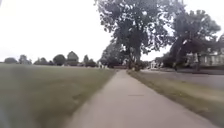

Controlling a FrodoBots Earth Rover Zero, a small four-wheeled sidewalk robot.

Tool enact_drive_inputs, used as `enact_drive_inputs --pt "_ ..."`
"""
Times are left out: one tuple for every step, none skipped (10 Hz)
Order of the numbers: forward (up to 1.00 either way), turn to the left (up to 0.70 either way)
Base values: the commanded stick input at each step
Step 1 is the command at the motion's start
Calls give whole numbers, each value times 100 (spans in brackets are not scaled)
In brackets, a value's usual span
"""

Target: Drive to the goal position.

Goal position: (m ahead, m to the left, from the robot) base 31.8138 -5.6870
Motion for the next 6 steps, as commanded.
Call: enact_drive_inputs --pt "100 -40" --pt "100 -9" --pt "100 0" --pt "100 0" --pt "100 0" --pt "100 0"
